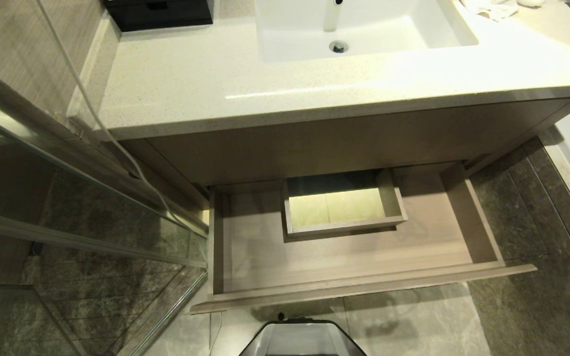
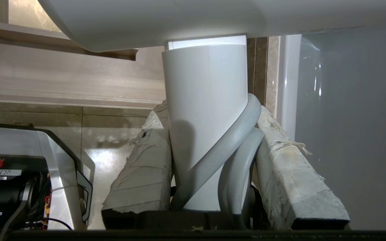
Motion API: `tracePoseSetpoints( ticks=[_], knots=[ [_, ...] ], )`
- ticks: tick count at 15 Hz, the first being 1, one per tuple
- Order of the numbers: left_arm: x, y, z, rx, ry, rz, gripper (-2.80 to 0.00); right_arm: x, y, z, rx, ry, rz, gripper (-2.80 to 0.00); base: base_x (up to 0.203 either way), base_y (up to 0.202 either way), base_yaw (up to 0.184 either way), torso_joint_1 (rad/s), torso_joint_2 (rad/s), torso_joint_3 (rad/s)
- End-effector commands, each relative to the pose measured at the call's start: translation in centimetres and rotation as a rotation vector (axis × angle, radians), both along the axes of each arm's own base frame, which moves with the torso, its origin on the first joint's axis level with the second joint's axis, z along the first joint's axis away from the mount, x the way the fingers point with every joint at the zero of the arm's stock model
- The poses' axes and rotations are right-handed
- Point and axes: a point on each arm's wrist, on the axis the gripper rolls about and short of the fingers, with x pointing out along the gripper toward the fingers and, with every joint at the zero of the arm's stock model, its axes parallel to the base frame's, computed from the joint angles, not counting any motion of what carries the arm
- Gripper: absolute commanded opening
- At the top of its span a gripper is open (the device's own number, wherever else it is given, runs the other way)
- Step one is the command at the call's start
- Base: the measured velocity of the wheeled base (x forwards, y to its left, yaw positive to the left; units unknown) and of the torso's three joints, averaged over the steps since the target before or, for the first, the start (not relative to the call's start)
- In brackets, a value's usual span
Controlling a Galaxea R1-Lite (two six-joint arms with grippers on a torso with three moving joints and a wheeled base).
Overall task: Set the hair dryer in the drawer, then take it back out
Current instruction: Place it on the countertop
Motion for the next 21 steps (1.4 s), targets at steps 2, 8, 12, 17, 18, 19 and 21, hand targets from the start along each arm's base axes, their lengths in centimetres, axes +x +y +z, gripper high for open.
tracePoseSetpoints(
  ticks=[2, 8, 12, 17, 18, 19, 21],
  knots=[
    [0.01, 0.0, -0.04, 0.0, 0.002, 0.0, -2.8, 0.06, -0.02, 0.08, -0.003, -0.002, -0.002, -2.8, 0.0, 0.0, 0.0, 0.0, 0.0, 0.0],
    [0.01, 0.0, -0.04, 0.0, 0.002, -0.001, -2.8, 0.01, 0.0, -0.06, 0.0, 0.009, 0.004, -2.8, 0.0, 0.0, 0.0, 0.0, 0.0, 0.0],
    [0.01, 0.0, -0.04, 0.0, 0.002, 0.0, -2.8, 0.02, -0.01, -0.12, 0.001, 0.013, 0.004, -2.8, 0.003, 0.038, -0.067, 0.004, 0.0, 0.001],
    [0.01, 0.0, -0.04, 0.0, 0.002, 0.0, -2.8, -0.02, 0.0, -0.11, -0.004, 0.011, 0.002, -2.8, 0.0, 0.027, -0.047, 0.002, 0.0, 0.002],
    [0.0, 0.0, -0.02, 0.0, 0.001, -0.001, -2.8, 0.0, -0.01, -0.13, -0.004, 0.011, 0.002, -2.8, 0.0, 0.0, 0.0, 0.0, 0.0, 0.0],
    [0.0, 0.0, 0.0, 0.0, 0.0, 0.0, -2.8, -0.04, 0.0, -0.15, -0.004, 0.011, 0.002, -2.8, 0.0, 0.0, 0.0, 0.0, 0.0, 0.0],
    [0.01, 0.0, -0.04, 0.0, 0.002, 0.0, -2.8, -0.04, 0.0, -0.15, -0.004, 0.011, 0.002, -2.8, 0.0, 0.0, 0.0, 0.0, 0.0, 0.0]
  ],
)
